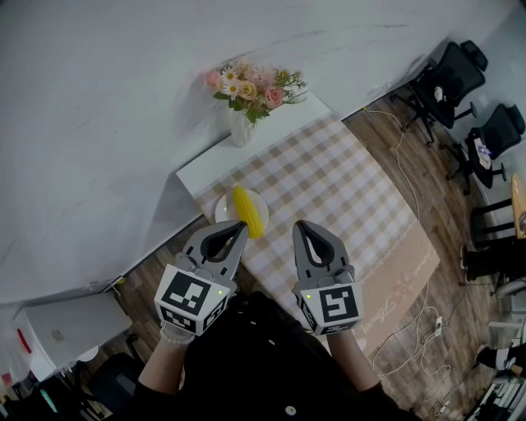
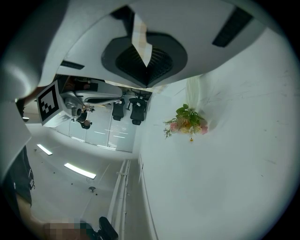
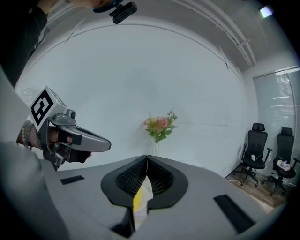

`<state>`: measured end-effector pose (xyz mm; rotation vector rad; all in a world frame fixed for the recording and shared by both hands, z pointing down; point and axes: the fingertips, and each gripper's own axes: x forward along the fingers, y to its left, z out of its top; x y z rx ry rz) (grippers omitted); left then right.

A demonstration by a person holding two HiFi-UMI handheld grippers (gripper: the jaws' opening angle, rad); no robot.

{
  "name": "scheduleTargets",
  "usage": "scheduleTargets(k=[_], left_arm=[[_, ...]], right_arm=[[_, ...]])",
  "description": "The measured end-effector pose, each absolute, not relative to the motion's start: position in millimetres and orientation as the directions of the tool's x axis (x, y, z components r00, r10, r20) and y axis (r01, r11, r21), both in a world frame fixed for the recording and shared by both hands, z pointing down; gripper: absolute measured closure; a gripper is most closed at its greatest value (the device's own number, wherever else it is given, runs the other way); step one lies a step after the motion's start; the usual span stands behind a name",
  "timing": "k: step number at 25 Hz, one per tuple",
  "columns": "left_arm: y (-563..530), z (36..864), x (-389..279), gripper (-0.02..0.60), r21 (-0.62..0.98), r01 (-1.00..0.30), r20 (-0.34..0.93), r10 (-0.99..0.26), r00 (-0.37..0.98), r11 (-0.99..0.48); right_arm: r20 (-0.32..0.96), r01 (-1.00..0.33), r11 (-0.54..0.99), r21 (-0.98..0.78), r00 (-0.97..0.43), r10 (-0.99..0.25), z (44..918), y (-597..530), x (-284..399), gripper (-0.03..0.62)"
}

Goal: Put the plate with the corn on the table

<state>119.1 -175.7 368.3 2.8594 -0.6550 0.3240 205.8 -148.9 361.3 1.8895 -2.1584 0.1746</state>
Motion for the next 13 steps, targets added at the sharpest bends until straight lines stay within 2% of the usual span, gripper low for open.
scheduleTargets(k=[13], left_arm=[[-175.5, 366.8, 116.8, 0.568, 0.137, -0.456, 0.254, -0.414, 0.874, -0.880]], right_arm=[[0.289, -0.985, 0.154, 0.074, -0.127, -0.949, 365.8, -148.1, 203.5, 0.553]])
